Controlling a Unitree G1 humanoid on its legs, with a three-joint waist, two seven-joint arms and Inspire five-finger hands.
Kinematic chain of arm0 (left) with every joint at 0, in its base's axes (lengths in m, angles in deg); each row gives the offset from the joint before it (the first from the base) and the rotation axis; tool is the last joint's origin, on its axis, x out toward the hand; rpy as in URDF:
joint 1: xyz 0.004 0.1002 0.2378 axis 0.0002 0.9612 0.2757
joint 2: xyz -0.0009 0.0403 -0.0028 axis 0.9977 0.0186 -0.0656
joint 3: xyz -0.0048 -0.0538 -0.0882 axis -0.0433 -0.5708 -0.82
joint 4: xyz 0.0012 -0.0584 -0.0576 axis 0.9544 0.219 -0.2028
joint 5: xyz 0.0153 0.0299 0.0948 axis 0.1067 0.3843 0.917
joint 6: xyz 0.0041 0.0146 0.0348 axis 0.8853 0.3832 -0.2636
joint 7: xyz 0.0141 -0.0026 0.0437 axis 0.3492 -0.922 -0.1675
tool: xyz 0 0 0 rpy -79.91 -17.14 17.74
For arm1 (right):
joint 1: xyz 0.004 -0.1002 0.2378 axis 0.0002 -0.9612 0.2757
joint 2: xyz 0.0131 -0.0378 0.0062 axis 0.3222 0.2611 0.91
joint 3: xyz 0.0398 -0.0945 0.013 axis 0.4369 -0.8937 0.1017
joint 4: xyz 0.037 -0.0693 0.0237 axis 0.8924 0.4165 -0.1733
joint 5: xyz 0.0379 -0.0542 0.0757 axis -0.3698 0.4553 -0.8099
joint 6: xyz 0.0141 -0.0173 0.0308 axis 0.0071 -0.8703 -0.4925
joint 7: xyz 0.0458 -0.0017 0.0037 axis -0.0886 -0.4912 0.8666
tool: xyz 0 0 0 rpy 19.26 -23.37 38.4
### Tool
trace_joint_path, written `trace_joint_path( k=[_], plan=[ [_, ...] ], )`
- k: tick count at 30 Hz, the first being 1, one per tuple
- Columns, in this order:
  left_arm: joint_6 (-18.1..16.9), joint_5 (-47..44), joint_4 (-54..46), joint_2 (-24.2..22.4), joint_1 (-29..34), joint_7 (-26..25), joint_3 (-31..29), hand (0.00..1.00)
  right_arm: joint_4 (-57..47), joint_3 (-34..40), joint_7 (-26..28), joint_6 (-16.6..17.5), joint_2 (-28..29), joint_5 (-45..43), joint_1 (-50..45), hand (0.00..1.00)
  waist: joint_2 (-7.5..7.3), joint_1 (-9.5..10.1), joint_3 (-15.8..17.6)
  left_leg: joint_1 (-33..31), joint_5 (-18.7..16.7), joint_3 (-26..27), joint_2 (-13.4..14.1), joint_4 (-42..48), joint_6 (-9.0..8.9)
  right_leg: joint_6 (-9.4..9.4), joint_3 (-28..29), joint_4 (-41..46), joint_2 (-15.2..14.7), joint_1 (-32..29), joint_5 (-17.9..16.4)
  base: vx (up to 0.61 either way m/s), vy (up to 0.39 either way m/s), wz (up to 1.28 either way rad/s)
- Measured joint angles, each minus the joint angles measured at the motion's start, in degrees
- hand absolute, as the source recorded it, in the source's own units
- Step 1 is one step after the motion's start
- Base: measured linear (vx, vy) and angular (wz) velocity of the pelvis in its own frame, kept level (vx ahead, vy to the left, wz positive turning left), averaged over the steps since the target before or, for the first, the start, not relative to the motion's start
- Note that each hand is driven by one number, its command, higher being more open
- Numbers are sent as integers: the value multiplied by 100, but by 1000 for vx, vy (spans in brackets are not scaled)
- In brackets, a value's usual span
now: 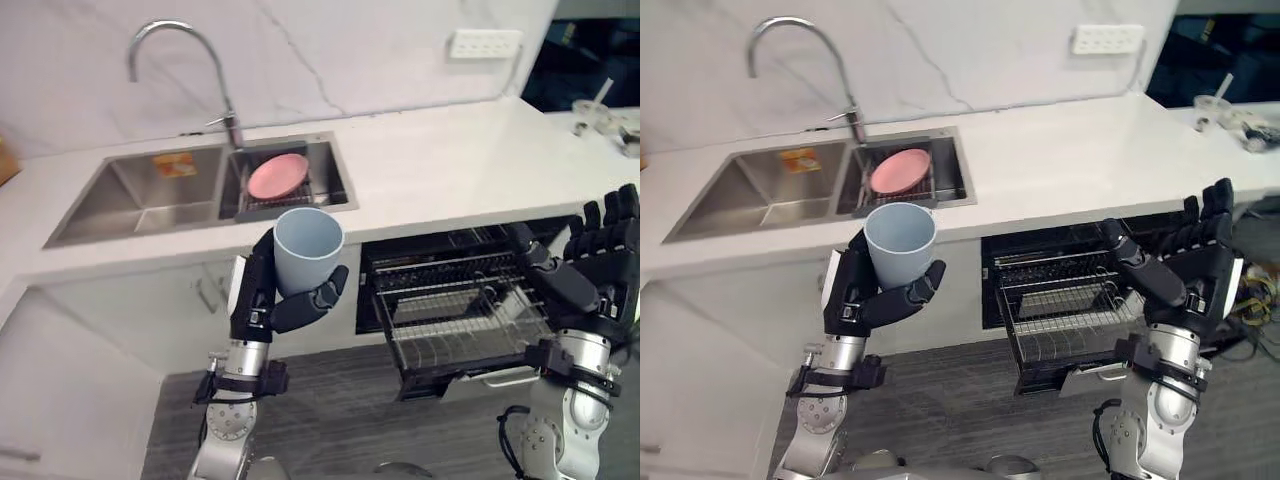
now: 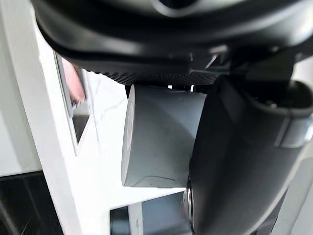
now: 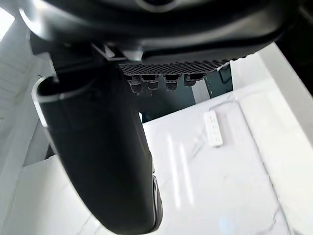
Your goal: Walk over to the sink, pick up the cup, carry it to the dishwasher, place the cup inside the dishwasher, then close the dishwasher door
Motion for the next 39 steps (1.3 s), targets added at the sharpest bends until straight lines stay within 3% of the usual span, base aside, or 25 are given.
trace_joint_path(
  k=[1, 2, 3, 6, 10, 15, 16, 17, 18, 19, 20, 21, 22, 25, 29, 32, 37, 39],
  plan=[
    [22, 3, 68, 7, 42, -118, 4, 0, 1, -97, 18, -79, -103, 0, 64, 100, 83, 35, -52, -64, 318, -438, -81, -252, -133, 102, 328, 17, -3, 0, -78, 286, 284, -131],
    [31, 3, 86, 5, 90, -202, 4, 0, 0, -167, 35, -108, -154, -1, 97, 100, 124, 52, -80, -48, 504, -545, -83, -235, -173, 161, 504, 35, 6, -6, -130, 310, 337, -135],
    [34, -1, 92, 5, 166, -301, 4, 0, -31, -271, 66, -135, -225, 1, 133, 100, 159, 76, -116, 61, 807, -573, -129, -192, -78, 260, 774, 86, 8, -20, -210, 325, 348, -119],
    [34, -42, 124, 84, 45, -317, 4, 0, -339, -506, 132, -275, -271, 168, 216, 100, -64, 2, -208, 75, 542, -110, -295, 86, 94, 640, 1190, 43, -304, -104, -193, 277, 316, -84],
    [57, -53, 114, 107, -4, -309, 83, 0, -526, -535, 309, -422, -299, 285, 298, 100, -96, -10, -358, 642, 394, 2, -427, -90, 278, 1107, 1211, 0, -508, 114, 92, 167, 222, -62],
    [57, -154, 87, 94, -240, -189, 255, 0, -670, -487, 398, -459, -255, 297, 132, 100, -108, -10, -542, 800, 256, 172, -519, -425, 342, 1196, 1022, -7, -635, -109, 144, 54, 101, -44],
    [57, -147, 86, 87, -250, -215, 249, 0, -649, -535, 486, -501, -190, 296, 153, 100, -108, 31, -545, 822, 250, 380, -484, -460, 354, 1240, 612, 84, -618, -315, 180, -9, 63, -109],
    [59, -141, 86, 92, -248, -275, 211, 0, -573, -662, 546, -502, -136, 293, 230, 100, -93, 134, -549, 909, 251, 702, -385, -570, 355, 1155, -9, 178, -674, -530, 198, -32, 39, -165],
    [62, -122, 86, 102, -245, -410, 88, 0, -433, -851, 630, -504, -90, 292, 380, 100, -118, 279, -553, 1055, 256, 1085, -322, -682, 363, 779, -902, 169, -821, -648, 94, -57, -9, -220],
    [123, 1, 93, 80, -244, -721, -79, 0, -190, -1160, 813, -503, -88, 292, 640, 100, -126, 337, -560, 1208, 249, 1429, -299, -757, 366, 513, -2029, 299, -1203, -809, -29, -68, -31, -191],
    [172, 29, 93, 77, -278, -866, -163, 0, -113, -1293, 898, -502, -87, 294, 717, 100, -118, 310, -559, 1218, 236, 1451, -267, -728, 363, 516, -2289, 296, -1339, -868, 25, -61, -76, -154],
    [234, 22, 88, 94, -397, -1070, -239, 0, -98, -1490, 974, -497, -75, 346, 728, 100, -146, 286, -552, 1191, 119, 1452, -203, -583, 225, 471, -2344, 74, -1446, -906, 671, -32, -123, -74],
    [306, -15, 112, 110, -542, -1143, -226, 0, -114, -1576, 963, -478, -61, 422, 679, 100, -187, 261, -538, 1149, 32, 1446, -103, -412, 129, 865, -2086, -22, -1390, -885, 975, -23, -148, -51],
    [383, -37, 272, -29, -910, -1203, 17, 0, -113, -1569, 812, -457, -126, 567, 615, 100, -190, 267, -535, 1046, 3, 1355, 78, -347, -20, 865, -1963, -25, -1225, -900, 976, -68, -127, -3],
    [455, -7, 283, -33, -961, -1216, 68, 0, -258, -1635, 851, -456, -183, 571, 619, 100, -239, 298, -540, 975, 61, 1292, 120, -390, -127, 946, -1683, -453, -1076, -773, 1042, -69, -83, 3],
    [539, 83, 279, -37, -958, -1432, 49, 0, -351, -1798, 973, -487, -467, 558, 730, 100, -251, 408, -537, 886, 183, 1307, 229, -363, -220, 889, -1682, -1227, -851, -551, 1459, -9, -90, -10],
    [679, 271, 283, -147, -872, -1785, -4, 0, -350, -1984, 1399, -965, -554, 94, 985, 100, -252, 438, -535, 873, 145, 1354, 454, -142, -284, 888, -1641, -1375, -645, -441, 1537, 0, -51, -7],
    [684, 515, 291, -158, -837, -1770, 34, 0, -349, -1995, 1516, -1124, -557, 1, 977, 100, -244, 435, -529, 641, -14, 1346, 560, 303, -220, 885, -1705, -1374, -601, -419, 1535, -60, 2, 13]
  ],
)
